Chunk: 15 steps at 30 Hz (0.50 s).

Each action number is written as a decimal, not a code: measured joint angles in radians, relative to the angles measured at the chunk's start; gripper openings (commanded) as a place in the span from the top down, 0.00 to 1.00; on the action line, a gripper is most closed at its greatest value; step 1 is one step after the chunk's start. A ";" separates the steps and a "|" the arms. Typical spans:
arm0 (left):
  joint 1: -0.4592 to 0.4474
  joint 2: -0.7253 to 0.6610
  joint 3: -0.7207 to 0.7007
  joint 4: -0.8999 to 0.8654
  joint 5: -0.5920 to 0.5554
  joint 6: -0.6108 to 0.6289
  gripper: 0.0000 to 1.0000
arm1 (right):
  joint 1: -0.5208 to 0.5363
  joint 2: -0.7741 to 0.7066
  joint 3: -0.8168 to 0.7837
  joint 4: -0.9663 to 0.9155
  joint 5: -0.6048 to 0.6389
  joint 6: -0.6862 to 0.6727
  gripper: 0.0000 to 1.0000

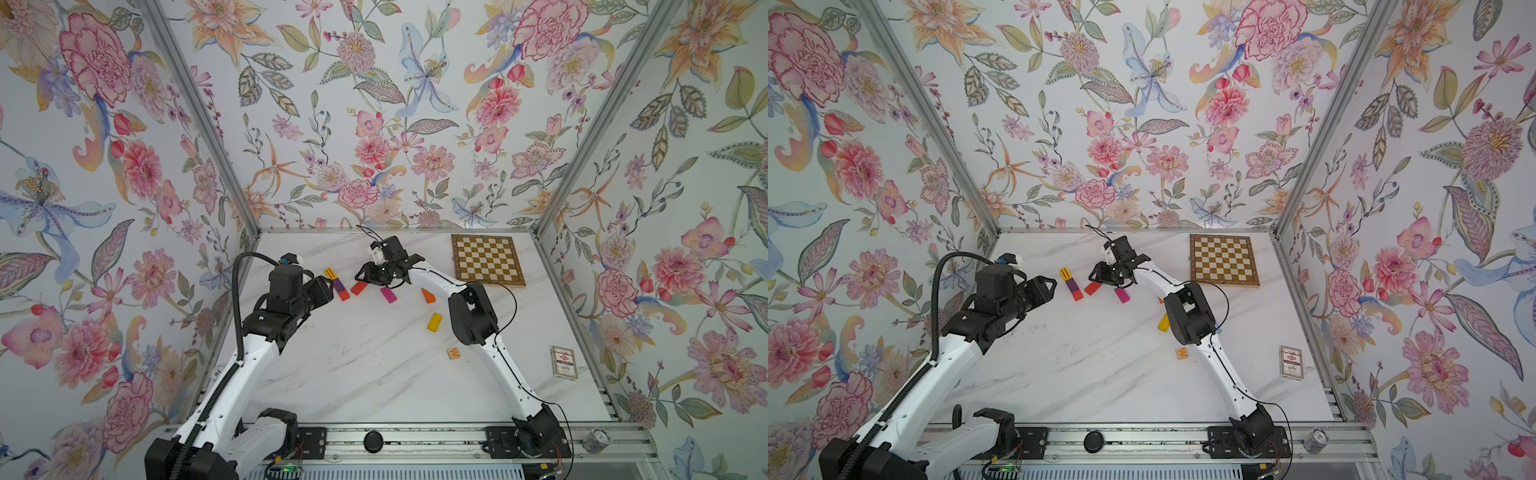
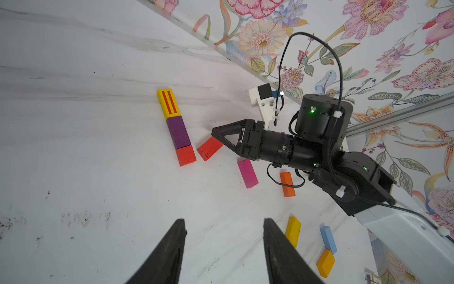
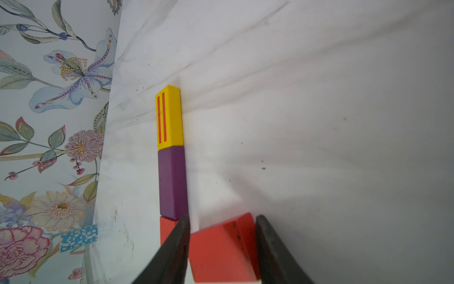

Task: Assemble the letter v with building blocks
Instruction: Assemble the building block at the center of the board.

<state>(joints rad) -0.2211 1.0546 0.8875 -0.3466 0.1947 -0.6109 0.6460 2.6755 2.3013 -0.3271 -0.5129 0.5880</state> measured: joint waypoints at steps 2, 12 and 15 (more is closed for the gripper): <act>0.000 0.000 0.000 0.000 0.000 0.000 0.46 | 0.000 -0.005 -0.012 0.010 0.000 0.000 0.54; 0.000 0.000 -0.015 -0.010 0.000 0.000 0.46 | 0.003 -0.036 -0.054 0.005 0.024 -0.006 0.51; 0.000 0.000 -0.016 -0.011 0.000 0.000 0.46 | 0.006 -0.040 -0.058 -0.001 0.032 -0.009 0.53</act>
<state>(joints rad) -0.2211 1.0546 0.8711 -0.3576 0.1947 -0.6113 0.6518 2.6354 2.2436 -0.3283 -0.4812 0.5793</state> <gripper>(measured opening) 0.542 0.483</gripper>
